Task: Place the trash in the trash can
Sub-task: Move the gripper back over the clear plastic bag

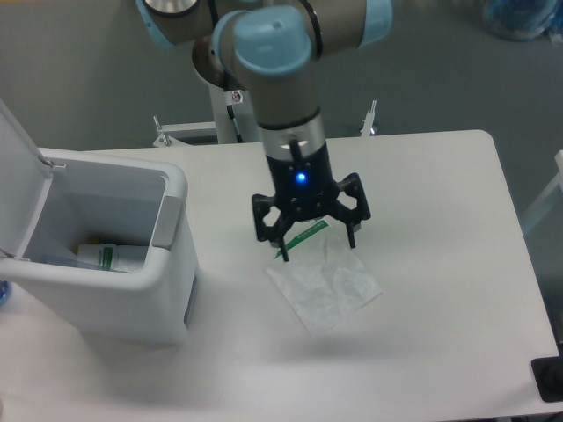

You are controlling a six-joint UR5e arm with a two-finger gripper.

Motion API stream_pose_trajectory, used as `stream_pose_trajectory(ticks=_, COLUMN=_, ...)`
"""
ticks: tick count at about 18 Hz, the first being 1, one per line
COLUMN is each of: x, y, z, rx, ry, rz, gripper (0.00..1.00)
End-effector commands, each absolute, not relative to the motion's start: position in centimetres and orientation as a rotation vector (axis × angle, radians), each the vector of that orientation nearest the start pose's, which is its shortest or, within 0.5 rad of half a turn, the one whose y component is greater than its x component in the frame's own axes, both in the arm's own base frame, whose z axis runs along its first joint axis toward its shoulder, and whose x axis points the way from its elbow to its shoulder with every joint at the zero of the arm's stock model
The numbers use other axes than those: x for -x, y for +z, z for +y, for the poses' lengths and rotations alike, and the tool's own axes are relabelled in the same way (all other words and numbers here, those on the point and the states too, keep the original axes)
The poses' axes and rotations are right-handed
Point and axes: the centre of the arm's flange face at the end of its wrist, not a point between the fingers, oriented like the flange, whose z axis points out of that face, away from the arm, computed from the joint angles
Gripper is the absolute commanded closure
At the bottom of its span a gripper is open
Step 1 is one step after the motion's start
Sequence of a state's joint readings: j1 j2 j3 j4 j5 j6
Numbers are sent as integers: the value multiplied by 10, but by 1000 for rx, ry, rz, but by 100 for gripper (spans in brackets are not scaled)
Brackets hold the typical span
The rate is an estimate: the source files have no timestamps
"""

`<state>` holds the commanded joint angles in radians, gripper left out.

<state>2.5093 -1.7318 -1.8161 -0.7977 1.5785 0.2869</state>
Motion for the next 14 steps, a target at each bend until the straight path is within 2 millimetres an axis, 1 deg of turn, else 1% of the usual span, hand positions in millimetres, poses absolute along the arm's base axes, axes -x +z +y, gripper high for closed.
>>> stream_pose_trajectory(ticks=2, x=385, y=352, z=423, rx=2691, ry=289, rz=-971, gripper=0)
stream_pose_trajectory(ticks=4, x=397, y=330, z=419, rx=2717, ry=263, rz=-1009, gripper=0)
stream_pose_trajectory(ticks=6, x=407, y=314, z=415, rx=2734, ry=243, rz=-1037, gripper=0)
stream_pose_trajectory(ticks=7, x=412, y=300, z=414, rx=2751, ry=223, rz=-1055, gripper=0)
stream_pose_trajectory(ticks=9, x=419, y=280, z=414, rx=2771, ry=190, rz=-1074, gripper=0)
stream_pose_trajectory(ticks=10, x=424, y=275, z=411, rx=2768, ry=182, rz=-1099, gripper=0)
stream_pose_trajectory(ticks=14, x=431, y=251, z=415, rx=2760, ry=135, rz=-1169, gripper=0)
